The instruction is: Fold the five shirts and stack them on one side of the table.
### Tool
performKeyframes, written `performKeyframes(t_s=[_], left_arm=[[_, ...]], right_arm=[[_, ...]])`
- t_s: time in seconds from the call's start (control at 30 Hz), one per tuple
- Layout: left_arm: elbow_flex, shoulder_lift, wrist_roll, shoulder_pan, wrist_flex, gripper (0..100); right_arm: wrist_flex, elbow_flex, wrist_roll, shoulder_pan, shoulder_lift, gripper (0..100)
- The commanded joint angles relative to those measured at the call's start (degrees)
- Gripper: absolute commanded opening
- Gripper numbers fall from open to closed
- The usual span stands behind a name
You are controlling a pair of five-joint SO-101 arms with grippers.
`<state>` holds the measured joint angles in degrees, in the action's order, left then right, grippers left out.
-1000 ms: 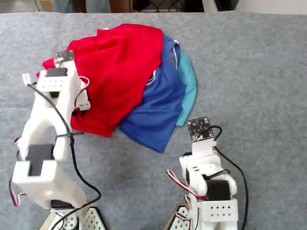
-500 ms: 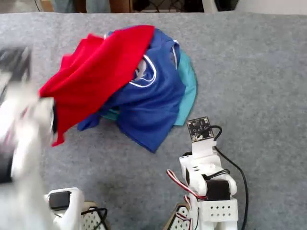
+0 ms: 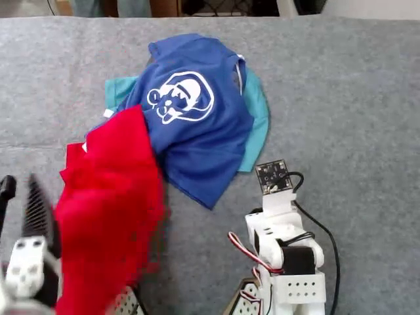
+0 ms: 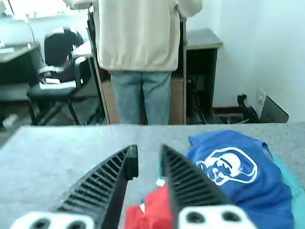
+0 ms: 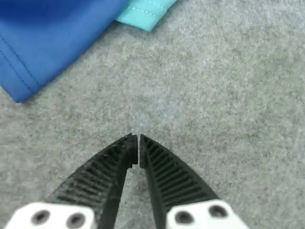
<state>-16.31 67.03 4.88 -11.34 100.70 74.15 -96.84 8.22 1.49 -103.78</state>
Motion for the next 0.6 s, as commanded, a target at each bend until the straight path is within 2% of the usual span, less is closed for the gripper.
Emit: performKeyframes(t_s=[0.0,0.1,0.2,0.27,0.33,0.47,0.5,0.57], left_arm=[[9.63,-0.26,-5.54,0.57,0.18,23],[22.02,-0.44,-10.46,1.01,-0.88,29],[34.59,-0.35,-13.63,0.66,-6.95,31],[38.73,-0.35,-14.59,-0.75,-10.99,31],[38.9,-0.35,-15.56,-5.41,-13.71,31],[36.62,-0.44,-15.3,-18.33,-15.12,31],[37.41,-0.44,-14.95,-21.23,-15.12,31],[41.45,-0.44,-12.22,-25.98,-15.12,31]], right_arm=[[0.26,0.31,-0.62,0.53,-4.09,1.9],[0.26,0.31,-0.62,0.53,-4.09,1.9],[0.18,0.31,-0.26,0.62,-4.0,2.2],[-1.23,0.4,-0.18,0.79,-3.56,4.0],[-1.76,0.4,-0.18,0.44,-3.82,10.9],[-2.2,2.95,0.09,0.44,-3.47,32.2],[-2.99,3.65,0.0,0.44,-3.47,35.5],[-4.4,5.41,-0.09,0.79,-3.38,35.5]])
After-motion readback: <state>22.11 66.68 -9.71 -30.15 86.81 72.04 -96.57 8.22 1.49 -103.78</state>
